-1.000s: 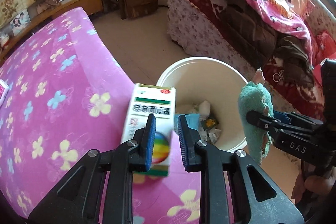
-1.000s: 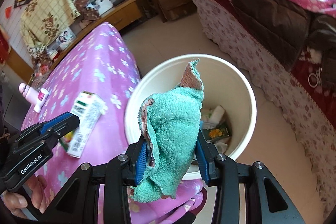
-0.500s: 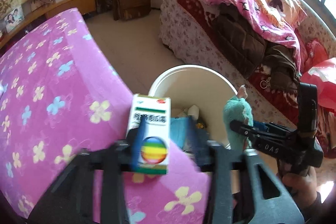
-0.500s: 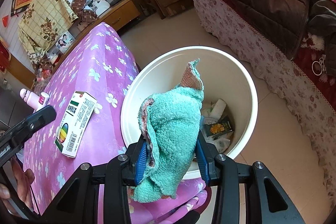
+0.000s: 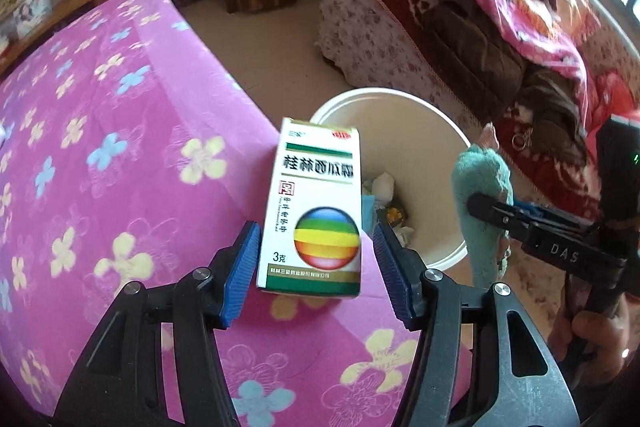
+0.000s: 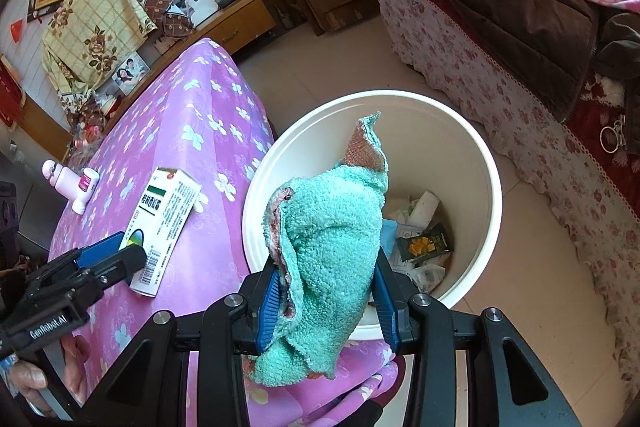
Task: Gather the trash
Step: 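Carry the green towel and white medicine box over the white bucket, then open both tools to drop the towel and medicine box into the bucket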
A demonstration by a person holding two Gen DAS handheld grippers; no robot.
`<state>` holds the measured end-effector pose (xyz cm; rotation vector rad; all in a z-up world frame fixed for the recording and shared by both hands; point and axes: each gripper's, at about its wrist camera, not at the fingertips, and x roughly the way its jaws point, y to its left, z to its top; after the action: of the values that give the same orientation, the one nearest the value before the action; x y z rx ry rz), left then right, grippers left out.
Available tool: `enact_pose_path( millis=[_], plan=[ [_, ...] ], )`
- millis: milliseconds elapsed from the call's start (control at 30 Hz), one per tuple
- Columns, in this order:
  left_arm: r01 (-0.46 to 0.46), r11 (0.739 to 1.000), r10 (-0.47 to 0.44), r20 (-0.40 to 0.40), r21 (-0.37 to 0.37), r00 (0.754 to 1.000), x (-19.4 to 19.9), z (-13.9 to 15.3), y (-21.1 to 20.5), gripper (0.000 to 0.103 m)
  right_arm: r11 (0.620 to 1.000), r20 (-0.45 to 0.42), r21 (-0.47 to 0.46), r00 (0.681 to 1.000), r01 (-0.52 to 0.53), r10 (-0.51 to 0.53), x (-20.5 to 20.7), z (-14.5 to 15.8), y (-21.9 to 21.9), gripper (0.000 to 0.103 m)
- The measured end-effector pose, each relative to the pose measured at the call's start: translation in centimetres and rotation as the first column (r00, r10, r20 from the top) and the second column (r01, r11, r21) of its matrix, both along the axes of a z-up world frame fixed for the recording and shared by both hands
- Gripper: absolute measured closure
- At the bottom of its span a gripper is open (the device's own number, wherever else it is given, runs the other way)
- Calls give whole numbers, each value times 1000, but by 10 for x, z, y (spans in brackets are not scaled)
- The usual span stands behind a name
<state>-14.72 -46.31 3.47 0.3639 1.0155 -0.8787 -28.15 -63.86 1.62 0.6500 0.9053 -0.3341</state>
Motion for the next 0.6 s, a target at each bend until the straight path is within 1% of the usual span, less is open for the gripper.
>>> enact_pose_path(
  millis=[67,100,133,167,367,600],
  plan=[
    [6,1000,-7,37,25,999,-4,-3,-5,47,1000,1,1,1000,0,0,-1,0,0,63],
    [3,1000,-4,42,31,999,-5,-5,-6,47,1000,1,0,1000,0,0,-1,0,0,63],
    [3,1000,-4,35,25,999,-5,-6,-6,52,1000,3,0,1000,0,0,-1,1,0,63],
    [5,1000,-6,27,15,1000,-4,-7,-6,53,1000,4,0,1000,1,-1,-2,1,0,63],
    [16,1000,-15,34,-13,999,-8,-1,-13,54,1000,2,1,1000,9,-9,-3,0,-3,63],
    [45,999,-44,54,-20,998,-16,7,-40,53,999,3,-2,999,34,-34,1,0,-11,63]
  ],
)
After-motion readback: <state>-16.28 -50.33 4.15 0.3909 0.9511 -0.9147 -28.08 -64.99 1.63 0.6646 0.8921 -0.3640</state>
